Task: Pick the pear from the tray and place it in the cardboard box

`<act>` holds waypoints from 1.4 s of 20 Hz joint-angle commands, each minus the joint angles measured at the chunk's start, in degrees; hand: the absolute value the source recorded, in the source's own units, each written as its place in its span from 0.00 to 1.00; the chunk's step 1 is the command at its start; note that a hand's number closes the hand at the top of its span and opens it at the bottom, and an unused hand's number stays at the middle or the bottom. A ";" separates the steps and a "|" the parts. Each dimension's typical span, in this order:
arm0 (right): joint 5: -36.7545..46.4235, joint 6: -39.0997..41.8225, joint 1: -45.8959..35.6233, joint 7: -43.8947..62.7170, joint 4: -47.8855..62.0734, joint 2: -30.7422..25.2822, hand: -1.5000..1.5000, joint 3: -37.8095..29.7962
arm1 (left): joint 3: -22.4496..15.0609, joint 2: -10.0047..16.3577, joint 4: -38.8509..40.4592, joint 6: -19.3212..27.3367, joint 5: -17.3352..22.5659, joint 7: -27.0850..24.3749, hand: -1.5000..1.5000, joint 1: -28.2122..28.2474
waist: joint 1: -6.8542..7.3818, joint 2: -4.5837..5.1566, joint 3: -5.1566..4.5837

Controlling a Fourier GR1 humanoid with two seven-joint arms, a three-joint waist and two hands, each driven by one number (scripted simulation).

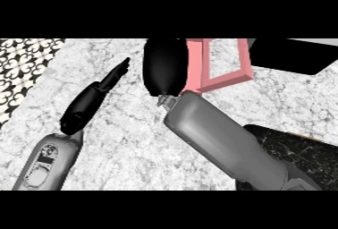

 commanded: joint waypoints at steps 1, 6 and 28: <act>0.51 -7.79 -5.82 8.89 5.34 0.22 1.00 -2.61 | 0.20 -0.05 -0.30 0.76 -0.60 0.94 0.50 -0.39 | -1.43 -0.33 0.04; 1.25 -12.62 -11.57 14.10 12.37 0.21 1.00 -4.80 | 1.56 1.33 -0.31 -0.36 0.55 1.00 0.50 1.33 | -2.82 -0.56 0.00; -17.52 -0.86 -17.96 -2.51 43.26 0.22 1.00 -19.99 | 5.90 2.81 -1.69 0.92 0.46 0.05 0.50 5.94 | -8.79 -1.18 0.14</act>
